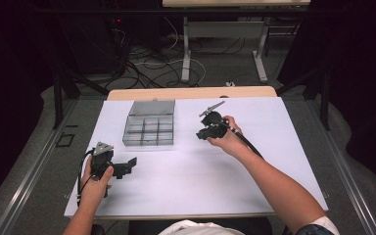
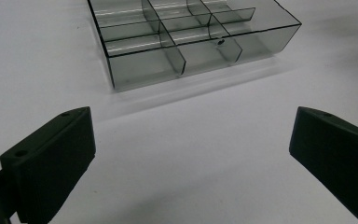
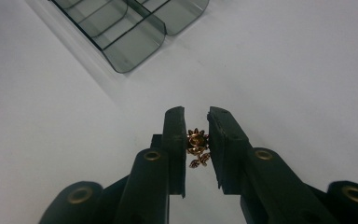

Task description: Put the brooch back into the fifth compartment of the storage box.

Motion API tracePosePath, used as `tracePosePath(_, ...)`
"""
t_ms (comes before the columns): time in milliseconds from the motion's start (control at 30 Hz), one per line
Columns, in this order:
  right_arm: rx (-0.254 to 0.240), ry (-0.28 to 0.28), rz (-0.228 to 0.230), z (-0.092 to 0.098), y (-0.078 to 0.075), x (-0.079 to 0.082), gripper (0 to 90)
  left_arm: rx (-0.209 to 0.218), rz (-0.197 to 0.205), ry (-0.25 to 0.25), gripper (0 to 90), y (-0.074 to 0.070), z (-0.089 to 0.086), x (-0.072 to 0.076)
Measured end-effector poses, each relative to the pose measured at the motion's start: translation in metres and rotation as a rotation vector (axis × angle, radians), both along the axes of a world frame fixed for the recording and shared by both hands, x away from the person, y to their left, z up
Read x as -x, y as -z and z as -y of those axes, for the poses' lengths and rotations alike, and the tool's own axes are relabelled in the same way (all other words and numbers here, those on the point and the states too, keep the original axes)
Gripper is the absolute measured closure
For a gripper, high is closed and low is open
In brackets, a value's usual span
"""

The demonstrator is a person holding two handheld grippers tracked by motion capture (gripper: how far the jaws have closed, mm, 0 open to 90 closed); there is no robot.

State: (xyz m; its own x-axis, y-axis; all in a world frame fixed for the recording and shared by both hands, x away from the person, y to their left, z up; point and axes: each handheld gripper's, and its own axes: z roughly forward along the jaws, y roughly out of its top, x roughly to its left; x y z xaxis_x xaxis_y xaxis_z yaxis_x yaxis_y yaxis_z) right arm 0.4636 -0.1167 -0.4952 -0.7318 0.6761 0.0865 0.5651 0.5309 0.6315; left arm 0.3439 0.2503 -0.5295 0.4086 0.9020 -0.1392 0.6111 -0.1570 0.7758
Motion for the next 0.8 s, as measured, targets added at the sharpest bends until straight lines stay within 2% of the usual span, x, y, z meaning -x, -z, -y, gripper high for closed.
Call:
tracePosePath(33,-0.020,0.003,0.018,-0.002,0.001,0.000,77.1,0.001,-0.002,0.001,0.5,0.000,0.000,0.000)
tracePosePath(67,-0.013,0.003,0.013,-0.004,0.000,0.001,77.1,0.003,-0.001,0.001,0.5,0.000,0.000,0.000)
tracePosePath(100,-0.027,0.005,0.007,-0.006,-0.001,0.002,77.1,0.003,-0.003,0.003,0.4,0.000,0.000,-0.001)
tracePosePath(133,-0.038,-0.004,0.020,-0.009,-0.001,0.002,77.1,0.001,-0.004,0.003,0.4,0.000,0.000,-0.001)
tracePosePath(200,-0.040,0.004,0.013,-0.012,-0.002,0.003,77.1,0.002,-0.006,0.005,0.4,0.000,0.000,-0.001)
tracePosePath(267,-0.062,-0.010,0.033,-0.015,-0.002,0.002,77.1,0.002,-0.006,0.007,0.4,0.000,0.000,-0.001)
tracePosePath(333,-0.085,0.000,0.036,-0.020,-0.002,0.002,77.1,0.002,-0.006,0.007,0.5,0.000,0.000,-0.001)
tracePosePath(400,-0.083,-0.023,0.028,-0.026,-0.004,0.001,77.1,0.003,-0.005,0.006,0.5,0.000,0.000,-0.001)
tracePosePath(433,-0.094,-0.011,0.033,-0.029,-0.004,0.001,77.1,0.001,-0.005,0.007,0.5,0.000,0.000,-0.001)
tracePosePath(567,-0.104,-0.018,0.031,-0.036,-0.005,0.002,77.1,0.003,-0.004,0.009,0.5,0.000,0.000,-0.001)
tracePosePath(633,-0.117,-0.026,0.049,-0.040,-0.003,0.001,77.1,0.005,0.000,0.007,0.4,0.000,0.000,-0.001)
tracePosePath(700,-0.105,-0.036,0.025,-0.043,-0.005,0.002,77.1,0.004,0.004,0.008,0.5,0.000,0.000,-0.001)
tracePosePath(767,-0.126,-0.037,0.053,-0.047,-0.004,0.001,77.1,0.003,-0.001,0.013,0.5,-0.001,-0.001,-0.001)
tracePosePath(800,-0.116,-0.043,0.037,-0.049,-0.005,0.001,77.1,0.001,-0.001,0.013,0.5,-0.001,-0.001,-0.001)
